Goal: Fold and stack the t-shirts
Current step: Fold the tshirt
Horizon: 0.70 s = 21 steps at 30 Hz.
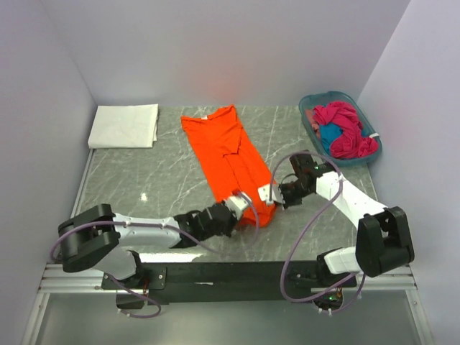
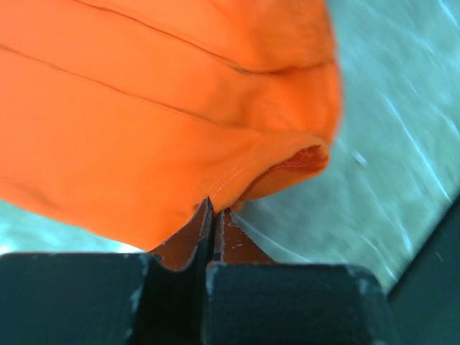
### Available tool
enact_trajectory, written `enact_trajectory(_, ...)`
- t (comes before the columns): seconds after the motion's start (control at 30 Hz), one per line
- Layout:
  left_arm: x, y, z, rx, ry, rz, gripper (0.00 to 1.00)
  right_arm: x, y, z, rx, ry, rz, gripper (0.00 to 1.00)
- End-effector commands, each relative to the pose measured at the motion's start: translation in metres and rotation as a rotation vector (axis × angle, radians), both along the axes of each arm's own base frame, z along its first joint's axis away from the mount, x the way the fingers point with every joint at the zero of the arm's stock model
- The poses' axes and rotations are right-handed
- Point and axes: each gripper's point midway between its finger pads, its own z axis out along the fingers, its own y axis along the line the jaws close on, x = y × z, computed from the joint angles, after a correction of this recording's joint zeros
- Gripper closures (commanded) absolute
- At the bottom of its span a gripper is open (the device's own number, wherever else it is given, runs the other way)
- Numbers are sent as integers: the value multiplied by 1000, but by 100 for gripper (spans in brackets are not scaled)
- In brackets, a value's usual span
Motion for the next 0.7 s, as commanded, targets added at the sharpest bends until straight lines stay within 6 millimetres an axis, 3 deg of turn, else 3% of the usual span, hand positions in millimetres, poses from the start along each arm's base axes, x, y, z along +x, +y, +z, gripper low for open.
enact_trajectory(0.0,17,-4,28,-104,-10,-37,100,24,20,28,91,37,-106,100)
enact_trajectory(0.07,41,6,33,-124,-18,13,100,43,24,28,96,58,-175,100)
enact_trajectory(0.13,65,19,34,-134,-19,63,100,72,33,41,123,11,-214,100)
enact_trajectory(0.17,75,22,35,-145,-23,82,100,81,35,36,120,41,-261,100)
enact_trajectory(0.23,101,37,35,-162,-17,143,100,109,46,51,154,-2,-290,100)
enact_trajectory(0.27,113,39,36,-171,-15,161,100,116,50,44,149,33,-333,100)
enact_trajectory(0.3,123,43,38,-175,-16,182,100,134,59,57,172,-8,-341,100)
enact_trajectory(0.37,152,53,43,-170,-25,242,100,152,66,50,170,18,-410,100)
enact_trajectory(0.4,160,57,41,-154,-19,259,100,170,73,61,188,-27,-425,100)
enact_trajectory(0.47,182,66,45,-153,-18,294,100,192,79,61,204,-29,-486,100)
enact_trajectory(0.6,212,83,42,-128,-2,345,99,226,88,61,228,-65,-549,100)
enact_trajectory(0.63,221,88,42,-121,-2,358,100,231,89,52,221,-53,-558,100)
enact_trajectory(0.67,225,90,43,-119,0,358,100,239,94,59,233,-70,-559,100)
